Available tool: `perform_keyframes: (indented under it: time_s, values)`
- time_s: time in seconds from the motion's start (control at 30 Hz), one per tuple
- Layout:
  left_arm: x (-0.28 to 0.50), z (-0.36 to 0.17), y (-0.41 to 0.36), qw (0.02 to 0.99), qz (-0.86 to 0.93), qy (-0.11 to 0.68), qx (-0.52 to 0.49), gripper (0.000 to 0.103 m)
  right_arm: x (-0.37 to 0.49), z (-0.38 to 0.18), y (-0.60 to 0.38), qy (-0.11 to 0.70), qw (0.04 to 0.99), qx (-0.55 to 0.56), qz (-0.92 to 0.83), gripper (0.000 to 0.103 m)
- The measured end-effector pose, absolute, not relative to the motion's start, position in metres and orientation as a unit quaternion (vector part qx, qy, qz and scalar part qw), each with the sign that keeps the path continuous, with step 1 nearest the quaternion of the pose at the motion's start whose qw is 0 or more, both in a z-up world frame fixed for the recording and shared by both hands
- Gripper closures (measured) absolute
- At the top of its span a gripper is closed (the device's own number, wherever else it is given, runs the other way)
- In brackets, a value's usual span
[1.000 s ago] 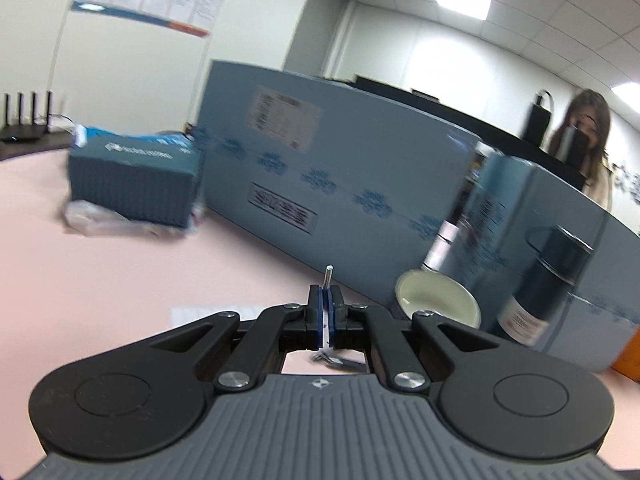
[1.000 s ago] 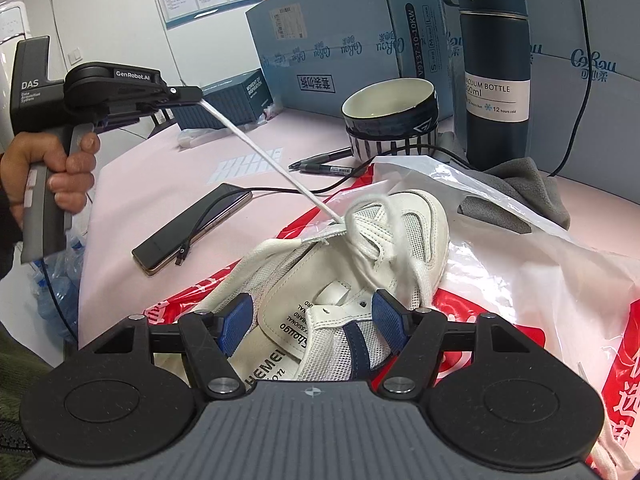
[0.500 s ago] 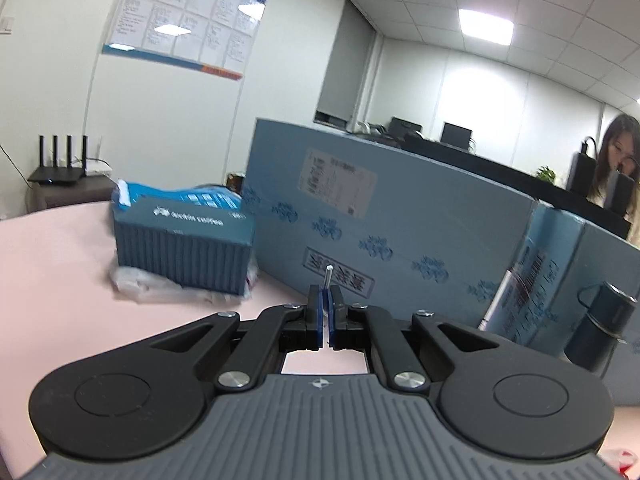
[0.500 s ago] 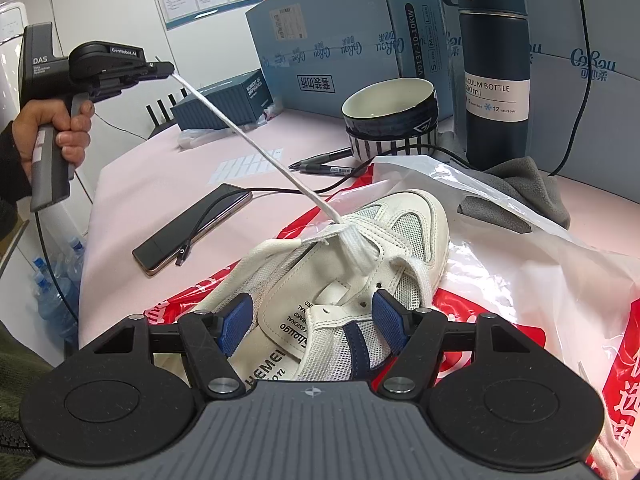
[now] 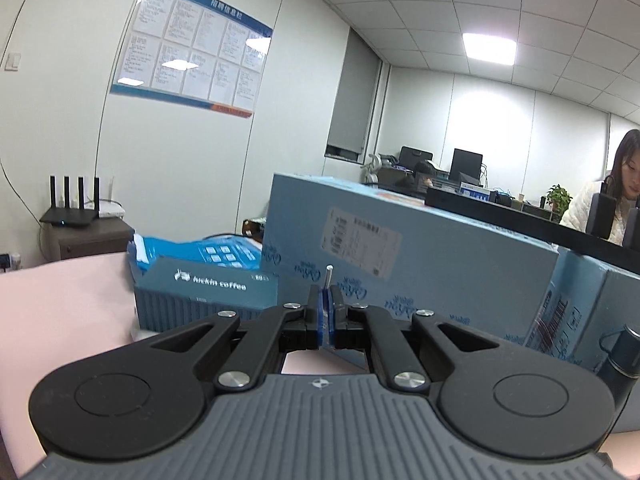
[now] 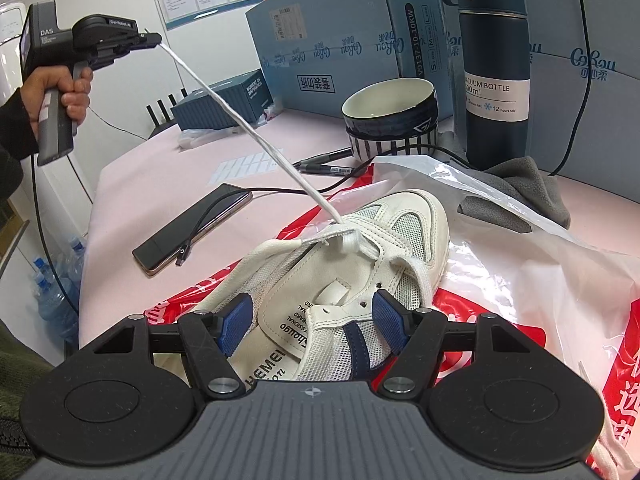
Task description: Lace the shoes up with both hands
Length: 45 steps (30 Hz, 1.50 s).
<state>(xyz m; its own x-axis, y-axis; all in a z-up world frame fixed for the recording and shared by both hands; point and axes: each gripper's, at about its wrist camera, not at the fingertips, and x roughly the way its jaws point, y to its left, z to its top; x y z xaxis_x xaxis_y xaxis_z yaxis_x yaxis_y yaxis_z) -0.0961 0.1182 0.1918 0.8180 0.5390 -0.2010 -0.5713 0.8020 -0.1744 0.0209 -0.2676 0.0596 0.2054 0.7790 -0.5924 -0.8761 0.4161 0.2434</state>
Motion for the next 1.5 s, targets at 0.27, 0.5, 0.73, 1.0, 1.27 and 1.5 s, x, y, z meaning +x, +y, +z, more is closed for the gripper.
perform_keyframes:
  time_s: [0.27,0.5,0.73,1.0,1.27,1.5]
  values:
    - [-0.097,0.206,0.125,0.946,0.301,0.059,-0.104,0.101,0.021,0.060,-0.267,0.333,0.773,-0.074,0.535,0.039]
    - [-0.093,0.212,0.129,0.945,0.304,0.060,-0.100,0.101,0.021,0.060,-0.267,0.332,0.773,-0.075,0.535,0.039]
    - [-0.090,0.202,0.113,0.955,0.264,0.082,-0.106,0.101,0.019,0.061,-0.268,0.329,0.775,-0.076,0.535,0.039]
    - [-0.084,0.179,0.078,0.969,0.176,0.124,-0.117,0.101,0.013,0.067,-0.281,0.299,0.791,-0.063,0.531,0.036]
    - [-0.061,0.122,0.014,0.964,0.060,0.213,-0.150,0.101,0.014,0.075,-0.305,0.284,0.815,-0.022,0.505,0.029]
    - [-0.031,0.090,-0.030,0.945,0.002,0.290,-0.152,0.062,0.009,0.075,-0.313,0.286,0.826,-0.014,0.485,0.025]
